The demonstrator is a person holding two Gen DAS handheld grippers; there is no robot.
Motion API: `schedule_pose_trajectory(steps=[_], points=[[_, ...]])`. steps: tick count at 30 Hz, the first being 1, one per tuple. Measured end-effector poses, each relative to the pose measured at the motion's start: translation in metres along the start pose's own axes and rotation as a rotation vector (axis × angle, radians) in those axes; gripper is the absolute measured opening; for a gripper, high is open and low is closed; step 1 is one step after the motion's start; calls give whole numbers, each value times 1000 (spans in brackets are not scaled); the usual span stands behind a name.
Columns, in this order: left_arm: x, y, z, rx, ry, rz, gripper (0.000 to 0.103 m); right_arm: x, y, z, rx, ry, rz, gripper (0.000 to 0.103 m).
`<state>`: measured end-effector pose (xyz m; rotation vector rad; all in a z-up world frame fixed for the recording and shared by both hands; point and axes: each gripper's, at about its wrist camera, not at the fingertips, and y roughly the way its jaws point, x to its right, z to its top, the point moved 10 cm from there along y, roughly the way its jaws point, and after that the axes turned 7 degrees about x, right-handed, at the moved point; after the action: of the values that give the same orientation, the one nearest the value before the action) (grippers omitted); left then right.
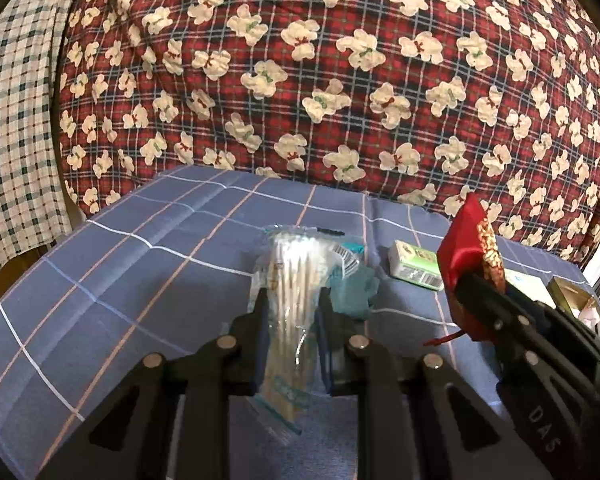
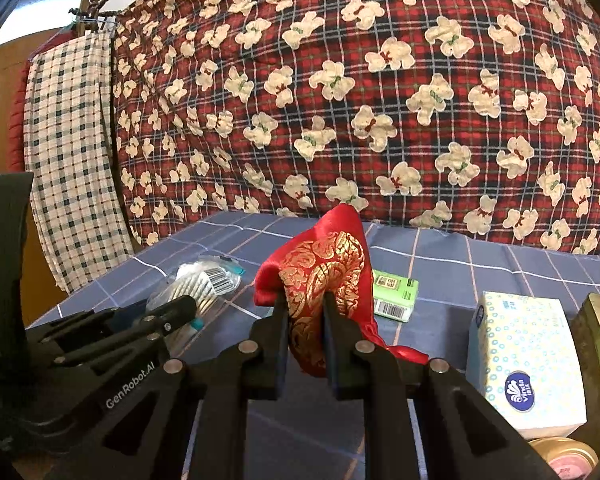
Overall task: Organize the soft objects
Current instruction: 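Lift the swab bag and red pouch with both tools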
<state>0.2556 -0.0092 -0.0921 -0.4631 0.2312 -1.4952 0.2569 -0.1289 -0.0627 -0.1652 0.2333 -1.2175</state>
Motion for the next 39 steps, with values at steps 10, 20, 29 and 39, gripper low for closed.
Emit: schedule_pose_trajectory(steps=[10, 20, 29, 39], points=[[7, -20, 13, 113, 57, 32, 19, -2, -16, 7, 63, -5, 24, 17], [8, -30, 20, 172, 78, 51, 19, -7, -36, 10, 125, -51, 28, 17], [10, -39, 22, 219, 91, 62, 19, 0, -47, 9, 137, -47, 42, 17], [26, -58, 20, 266, 101, 40, 19, 8, -59, 8, 149, -31, 38, 17]])
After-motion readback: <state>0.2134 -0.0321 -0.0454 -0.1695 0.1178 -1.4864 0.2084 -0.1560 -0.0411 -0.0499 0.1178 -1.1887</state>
